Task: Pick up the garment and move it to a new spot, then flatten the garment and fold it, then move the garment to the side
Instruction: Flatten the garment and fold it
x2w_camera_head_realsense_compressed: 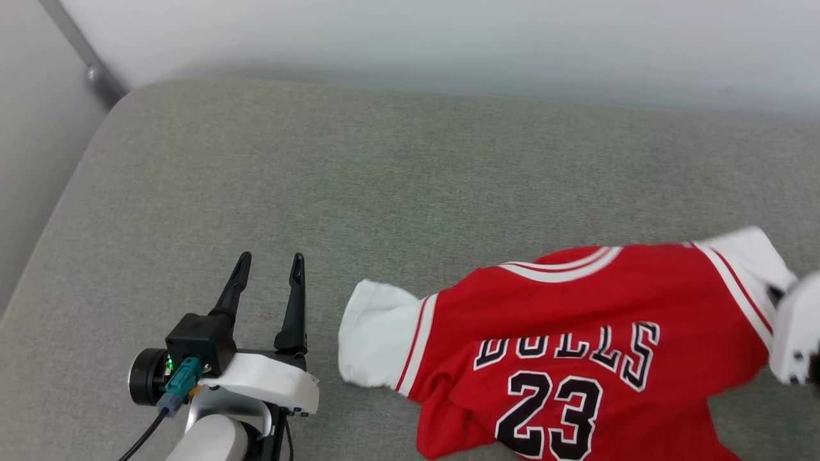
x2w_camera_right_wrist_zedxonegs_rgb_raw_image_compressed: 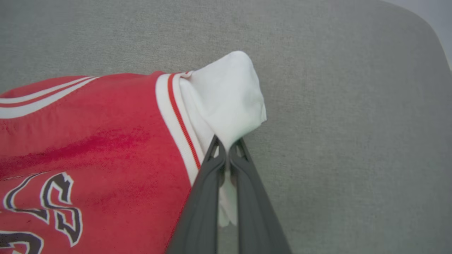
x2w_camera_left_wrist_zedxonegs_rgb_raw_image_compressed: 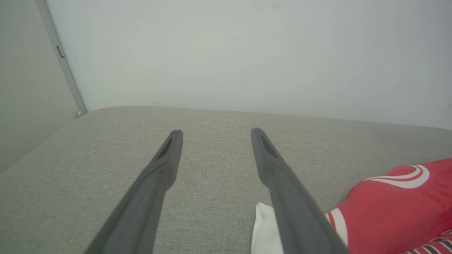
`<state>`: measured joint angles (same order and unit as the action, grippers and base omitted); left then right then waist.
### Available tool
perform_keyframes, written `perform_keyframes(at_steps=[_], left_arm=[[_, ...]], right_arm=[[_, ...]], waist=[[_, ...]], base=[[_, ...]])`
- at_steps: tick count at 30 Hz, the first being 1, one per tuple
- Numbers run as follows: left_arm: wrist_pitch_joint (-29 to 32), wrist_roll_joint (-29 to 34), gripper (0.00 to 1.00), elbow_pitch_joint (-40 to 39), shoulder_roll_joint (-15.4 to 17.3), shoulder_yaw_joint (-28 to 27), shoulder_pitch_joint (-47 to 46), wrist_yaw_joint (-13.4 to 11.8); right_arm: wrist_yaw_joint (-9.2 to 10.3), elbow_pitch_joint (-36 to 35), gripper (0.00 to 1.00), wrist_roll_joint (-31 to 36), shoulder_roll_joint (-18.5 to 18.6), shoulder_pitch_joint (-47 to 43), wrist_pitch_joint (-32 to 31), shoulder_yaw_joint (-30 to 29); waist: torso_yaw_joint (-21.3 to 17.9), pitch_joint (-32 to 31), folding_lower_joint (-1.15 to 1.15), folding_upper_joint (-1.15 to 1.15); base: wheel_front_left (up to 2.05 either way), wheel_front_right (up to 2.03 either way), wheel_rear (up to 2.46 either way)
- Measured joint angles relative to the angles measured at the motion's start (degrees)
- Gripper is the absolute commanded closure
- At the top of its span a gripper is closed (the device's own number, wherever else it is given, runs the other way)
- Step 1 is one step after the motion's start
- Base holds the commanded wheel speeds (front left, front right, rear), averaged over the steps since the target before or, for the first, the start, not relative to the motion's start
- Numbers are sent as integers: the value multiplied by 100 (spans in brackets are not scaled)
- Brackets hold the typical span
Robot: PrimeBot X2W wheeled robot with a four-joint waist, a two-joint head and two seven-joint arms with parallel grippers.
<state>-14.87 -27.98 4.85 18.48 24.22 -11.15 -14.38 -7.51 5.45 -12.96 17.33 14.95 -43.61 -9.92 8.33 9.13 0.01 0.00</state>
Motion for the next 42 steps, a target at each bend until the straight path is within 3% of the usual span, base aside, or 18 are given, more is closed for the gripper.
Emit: perform_keyframes(at_steps=[4,7,8,9,20,26,35,42], left_arm=[[25,-41,0,16,24,8,27,0],[67,-55,0,51,37,8,57,-12],[85,-76,0,71,51,1,73,-18],[99,-100,0,92,70,-4,97,-19],[297,-261,0,64,278,-127,597,-204],[457,-314,0,-70,401,-171,772,-304],[615,-366,0,-107,480,-185,858,-381],[781,-419,0,11,506,-130,868,-366]], right_arm=[[0,76,100,103,-277,-673,-15,-624],[0,537,100,132,-549,-971,355,-912],[0,680,69,134,-623,-1019,459,-938],[0,791,0,126,-702,-1032,630,-972],[1,778,0,505,-1115,-1053,2954,-1324],[1,269,0,791,-1226,-1241,3831,-833],[0,-635,0,791,-1363,-1701,4175,124],[0,-1048,0,747,-1415,-2002,4122,495]], waist=[[-110,-26,0,0],[-169,-55,0,0],[-188,-70,0,0],[-209,-90,0,0],[-423,-598,-1,0],[-497,-906,-1,0],[-607,-1090,-1,0],[-761,-1137,-1,0]], base=[[0,0,0],[0,0,0],[0,0,0],[0,0,0],[0,0,0],[0,0,0],[0,0,0],[0,0,0]])
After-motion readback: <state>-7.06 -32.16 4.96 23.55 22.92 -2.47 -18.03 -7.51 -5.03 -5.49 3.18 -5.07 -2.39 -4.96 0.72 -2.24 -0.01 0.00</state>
